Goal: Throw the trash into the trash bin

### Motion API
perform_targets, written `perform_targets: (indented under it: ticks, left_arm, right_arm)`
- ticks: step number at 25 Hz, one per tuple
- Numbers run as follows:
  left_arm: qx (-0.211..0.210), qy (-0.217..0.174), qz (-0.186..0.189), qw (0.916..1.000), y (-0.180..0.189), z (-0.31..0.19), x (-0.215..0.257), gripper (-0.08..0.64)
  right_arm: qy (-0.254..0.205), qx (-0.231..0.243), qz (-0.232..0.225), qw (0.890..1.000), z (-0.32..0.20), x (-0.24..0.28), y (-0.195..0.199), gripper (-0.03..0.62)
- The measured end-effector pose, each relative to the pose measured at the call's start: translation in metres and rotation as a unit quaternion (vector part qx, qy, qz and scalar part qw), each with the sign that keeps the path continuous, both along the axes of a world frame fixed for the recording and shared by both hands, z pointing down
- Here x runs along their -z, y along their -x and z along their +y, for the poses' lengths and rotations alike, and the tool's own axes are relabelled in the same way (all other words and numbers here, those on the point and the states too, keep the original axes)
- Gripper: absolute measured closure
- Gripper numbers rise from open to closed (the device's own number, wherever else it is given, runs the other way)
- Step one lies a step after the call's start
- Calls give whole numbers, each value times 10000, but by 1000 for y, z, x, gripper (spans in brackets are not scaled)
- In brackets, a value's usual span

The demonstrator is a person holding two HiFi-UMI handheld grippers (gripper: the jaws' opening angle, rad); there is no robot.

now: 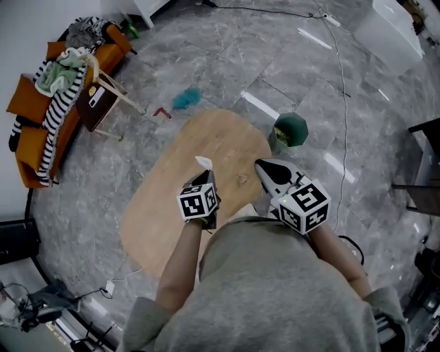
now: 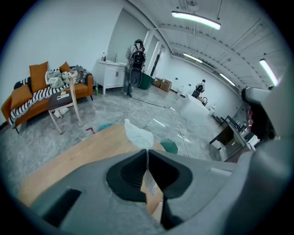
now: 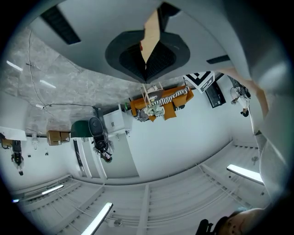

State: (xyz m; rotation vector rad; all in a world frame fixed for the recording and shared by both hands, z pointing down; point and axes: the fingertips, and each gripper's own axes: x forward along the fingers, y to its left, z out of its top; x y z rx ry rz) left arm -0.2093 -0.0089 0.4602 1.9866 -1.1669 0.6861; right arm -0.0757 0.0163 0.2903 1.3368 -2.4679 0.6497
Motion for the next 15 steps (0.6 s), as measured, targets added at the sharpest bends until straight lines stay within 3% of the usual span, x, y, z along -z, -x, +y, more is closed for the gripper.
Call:
perform_targets:
  ticks: [15]
  left_arm:
    - [352, -115, 28, 9993, -101, -12, 21, 537]
  right_arm:
    - [-33, 111, 47, 9999, -7, 12, -112, 584]
